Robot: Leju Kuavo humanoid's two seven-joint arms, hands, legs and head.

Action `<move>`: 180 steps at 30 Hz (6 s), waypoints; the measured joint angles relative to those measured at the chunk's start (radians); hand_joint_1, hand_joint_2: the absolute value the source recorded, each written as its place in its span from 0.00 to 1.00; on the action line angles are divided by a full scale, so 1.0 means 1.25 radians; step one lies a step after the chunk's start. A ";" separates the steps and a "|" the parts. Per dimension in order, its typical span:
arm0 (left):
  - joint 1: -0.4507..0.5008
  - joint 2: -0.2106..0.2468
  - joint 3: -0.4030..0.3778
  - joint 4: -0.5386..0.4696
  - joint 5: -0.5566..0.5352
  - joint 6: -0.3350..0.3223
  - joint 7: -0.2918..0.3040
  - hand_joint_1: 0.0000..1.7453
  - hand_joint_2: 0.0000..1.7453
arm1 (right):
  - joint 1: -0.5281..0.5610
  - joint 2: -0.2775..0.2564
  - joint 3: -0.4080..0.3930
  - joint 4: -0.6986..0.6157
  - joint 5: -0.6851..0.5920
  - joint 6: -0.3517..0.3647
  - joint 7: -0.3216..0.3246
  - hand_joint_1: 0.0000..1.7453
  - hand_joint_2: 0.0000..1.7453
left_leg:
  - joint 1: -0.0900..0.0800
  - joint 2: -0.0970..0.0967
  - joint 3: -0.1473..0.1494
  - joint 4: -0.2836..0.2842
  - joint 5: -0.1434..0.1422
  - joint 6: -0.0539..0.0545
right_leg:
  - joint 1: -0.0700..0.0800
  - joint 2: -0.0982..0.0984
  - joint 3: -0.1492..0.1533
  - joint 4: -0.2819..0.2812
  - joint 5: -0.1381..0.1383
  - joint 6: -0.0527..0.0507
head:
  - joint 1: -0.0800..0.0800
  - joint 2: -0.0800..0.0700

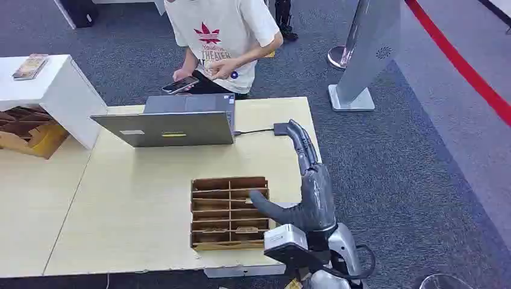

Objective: Pass the card to the sensor for recognition and then transmit it.

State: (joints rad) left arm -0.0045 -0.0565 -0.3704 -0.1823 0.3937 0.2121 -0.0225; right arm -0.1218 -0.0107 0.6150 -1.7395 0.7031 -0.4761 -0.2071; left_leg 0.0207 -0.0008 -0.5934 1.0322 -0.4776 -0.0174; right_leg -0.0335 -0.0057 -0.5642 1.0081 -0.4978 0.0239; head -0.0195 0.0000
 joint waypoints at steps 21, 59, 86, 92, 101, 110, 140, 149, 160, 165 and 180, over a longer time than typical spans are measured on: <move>-0.011 0.012 -0.056 0.000 -0.050 -0.008 0.023 0.00 0.00 | -0.152 -0.002 0.015 0.161 0.162 -0.050 0.084 0.00 1.00 | 0.000 0.000 0.000 0.000 0.000 0.000 | 0.000 0.000 0.000 0.000 0.000 0.000 | 0.000 0.000; -0.040 0.032 -0.127 0.000 -0.114 -0.040 0.067 0.00 0.00 | -0.400 0.069 0.019 0.559 0.344 -0.030 0.175 1.00 1.00 | 0.000 0.000 0.000 0.000 0.001 -0.001 | 0.000 0.000 0.000 0.001 0.001 0.000 | 0.000 0.000; -0.038 0.035 -0.127 0.000 -0.106 -0.035 0.056 0.00 0.00 | -0.385 0.067 -0.020 0.596 0.280 -0.039 0.164 1.00 1.00 | 0.000 0.000 0.000 0.000 0.001 -0.001 | 0.000 0.000 0.000 0.001 0.001 0.000 | 0.000 0.000; -0.028 0.035 -0.126 0.000 -0.087 -0.026 0.046 0.00 0.00 | -0.328 0.067 -0.053 0.510 0.121 0.004 0.121 1.00 1.00 | 0.000 0.000 0.000 0.000 0.001 -0.001 | 0.000 0.000 0.000 0.001 0.000 0.000 | 0.000 0.000; -0.012 0.031 -0.107 0.000 -0.041 -0.013 0.023 0.00 0.00 | -0.179 0.048 -0.126 0.267 -0.239 0.157 0.096 1.00 1.00 | 0.000 0.000 0.000 0.000 0.001 -0.001 | 0.000 0.000 -0.001 0.000 0.000 0.000 | 0.000 0.000; -0.002 0.024 -0.083 0.004 -0.010 -0.006 0.008 0.00 0.00 | -0.065 -0.031 -0.190 0.134 -0.248 0.192 0.116 1.00 1.00 | 0.000 0.000 0.000 0.001 0.000 0.000 | 0.000 0.000 0.000 0.000 0.000 0.000 | 0.000 0.000; -0.001 0.018 -0.065 0.012 0.001 -0.002 0.014 0.00 0.00 | 0.074 -0.094 -0.203 0.200 -0.162 0.333 0.215 1.00 1.00 | 0.000 -0.001 0.000 0.000 0.000 0.000 | 0.000 0.000 0.000 0.000 0.000 0.000 | 0.000 0.000; -0.001 0.019 -0.065 0.012 0.001 -0.004 0.016 0.00 0.00 | 0.065 -0.100 -0.180 0.228 -0.149 0.350 0.237 1.00 1.00 | 0.000 0.000 0.000 0.000 0.000 0.000 | 0.000 0.000 0.000 0.000 0.000 0.000 | 0.000 0.000; -0.001 0.019 -0.066 0.012 0.006 -0.005 0.016 0.00 0.00 | 0.046 -0.120 -0.165 0.249 -0.092 0.349 0.269 1.00 1.00 | 0.000 0.000 0.000 0.001 0.000 0.000 | 0.000 0.000 0.000 0.000 0.000 0.000 | 0.000 0.000; -0.001 0.019 -0.065 0.012 0.009 -0.005 0.016 0.00 0.00 | 0.038 -0.123 -0.159 0.258 -0.075 0.349 0.278 1.00 1.00 | 0.000 0.000 0.000 0.001 0.000 0.000 | 0.000 0.000 0.000 0.000 0.000 0.000 | 0.000 0.000; -0.001 0.019 -0.065 0.013 0.010 -0.005 0.017 0.00 0.00 | 0.033 -0.126 -0.155 0.282 -0.067 0.349 0.283 1.00 1.00 | 0.000 0.000 0.000 0.001 0.000 0.000 | 0.000 0.000 0.000 0.000 0.000 0.000 | 0.000 0.000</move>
State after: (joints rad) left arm -0.0051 -0.0332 -0.4520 -0.1667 0.4067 0.2056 -0.0015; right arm -0.0809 -0.1686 0.4211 -1.3874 0.6195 -0.0397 0.1465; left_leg 0.0207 -0.0013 -0.5931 1.0329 -0.4771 -0.0179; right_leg -0.0336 -0.0057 -0.5638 1.0082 -0.4975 0.0241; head -0.0195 0.0000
